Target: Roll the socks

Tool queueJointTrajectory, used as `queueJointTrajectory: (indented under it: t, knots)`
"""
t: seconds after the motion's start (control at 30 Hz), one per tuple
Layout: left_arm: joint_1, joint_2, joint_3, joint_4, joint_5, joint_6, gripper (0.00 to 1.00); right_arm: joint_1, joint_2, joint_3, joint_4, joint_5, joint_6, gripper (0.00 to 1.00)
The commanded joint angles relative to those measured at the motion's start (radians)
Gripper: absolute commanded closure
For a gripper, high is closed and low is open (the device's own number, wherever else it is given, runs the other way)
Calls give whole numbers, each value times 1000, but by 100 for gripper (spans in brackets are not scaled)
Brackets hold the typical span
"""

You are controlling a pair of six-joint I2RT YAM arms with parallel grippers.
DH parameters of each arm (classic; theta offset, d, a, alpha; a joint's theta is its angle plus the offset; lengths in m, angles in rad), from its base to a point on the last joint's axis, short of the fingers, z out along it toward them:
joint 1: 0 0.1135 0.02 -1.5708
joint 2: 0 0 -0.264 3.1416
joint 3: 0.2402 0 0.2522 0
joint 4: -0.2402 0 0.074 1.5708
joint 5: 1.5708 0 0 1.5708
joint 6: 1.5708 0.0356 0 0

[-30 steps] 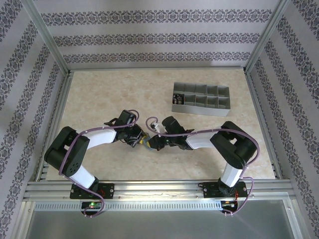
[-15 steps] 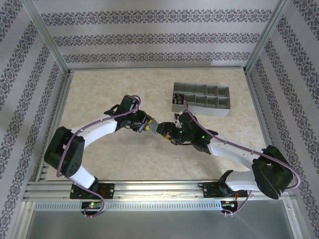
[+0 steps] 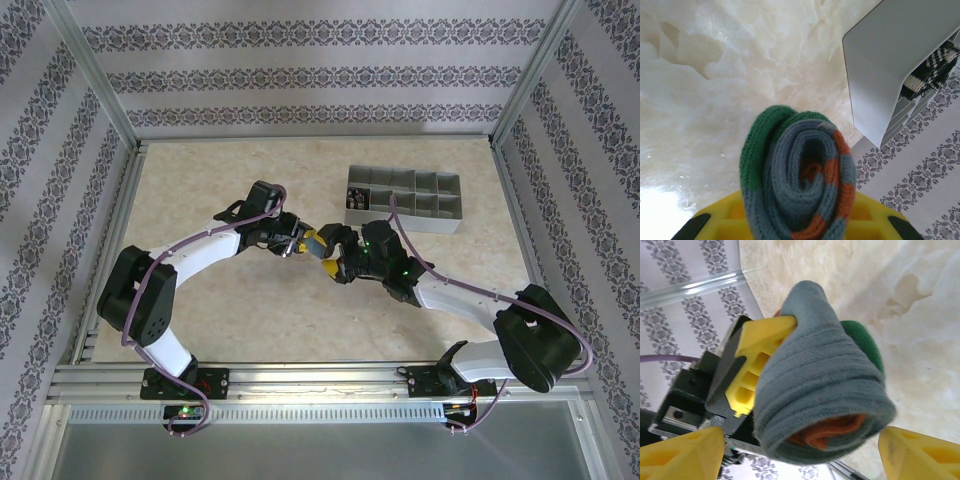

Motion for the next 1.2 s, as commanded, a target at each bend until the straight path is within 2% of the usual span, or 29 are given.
queueJointTrajectory:
  t: [0.0, 0.17, 0.5, 0.63, 0.9, 0.93, 1.0, 1.07, 1.17]
  knots:
    - [8, -18, 3, 38, 23, -60, 100, -17, 44, -23, 114, 35, 90, 21]
    - [7, -22, 1, 54, 31, -75, 100, -24, 109, -4, 172, 8, 118, 22]
    - [9, -22, 1, 66, 39, -83, 100, -42, 149, -13, 210, 1, 137, 34]
    - [8, -19, 1, 72, 45, -88, 100, -57, 166, 1, 230, -6, 130, 46]
    - [8, -20, -6, 82, 64, -83, 100, -78, 147, 70, 136, -23, 15, 90]
    - [8, -20, -5, 85, 67, -81, 93, -78, 136, 78, 116, -17, -5, 93]
    - [8, -24, -4, 84, 65, -77, 69, -79, 108, 101, 33, 1, -59, 97]
    - [8, -32, 7, 72, 57, -64, 52, -78, 67, 135, -93, 24, -129, 100]
    - [10, -49, 25, 54, 27, -45, 35, -83, 4, 183, -263, 69, -239, 100]
